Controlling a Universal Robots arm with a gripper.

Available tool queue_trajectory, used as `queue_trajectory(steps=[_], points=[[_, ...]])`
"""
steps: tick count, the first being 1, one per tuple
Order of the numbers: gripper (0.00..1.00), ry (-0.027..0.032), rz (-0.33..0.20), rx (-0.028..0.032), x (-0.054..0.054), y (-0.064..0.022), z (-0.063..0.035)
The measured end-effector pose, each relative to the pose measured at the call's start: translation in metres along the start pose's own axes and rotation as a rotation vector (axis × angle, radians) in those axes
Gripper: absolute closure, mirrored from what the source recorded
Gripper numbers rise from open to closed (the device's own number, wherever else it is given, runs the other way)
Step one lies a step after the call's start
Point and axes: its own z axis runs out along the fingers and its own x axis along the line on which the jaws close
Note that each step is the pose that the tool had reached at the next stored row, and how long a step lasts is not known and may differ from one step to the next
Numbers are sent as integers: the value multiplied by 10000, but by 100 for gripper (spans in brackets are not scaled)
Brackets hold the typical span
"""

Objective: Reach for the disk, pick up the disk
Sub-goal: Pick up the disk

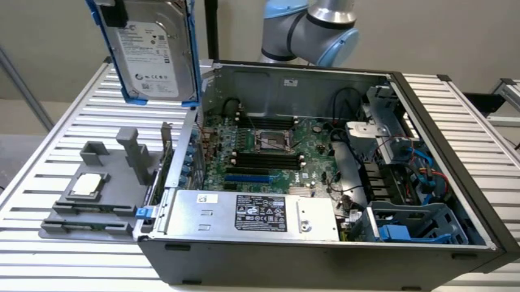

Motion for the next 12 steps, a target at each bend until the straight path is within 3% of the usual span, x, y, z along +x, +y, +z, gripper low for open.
queue_trajectory(steps=[12], points=[[67, -18, 1, -1, 206, -484, -139]])
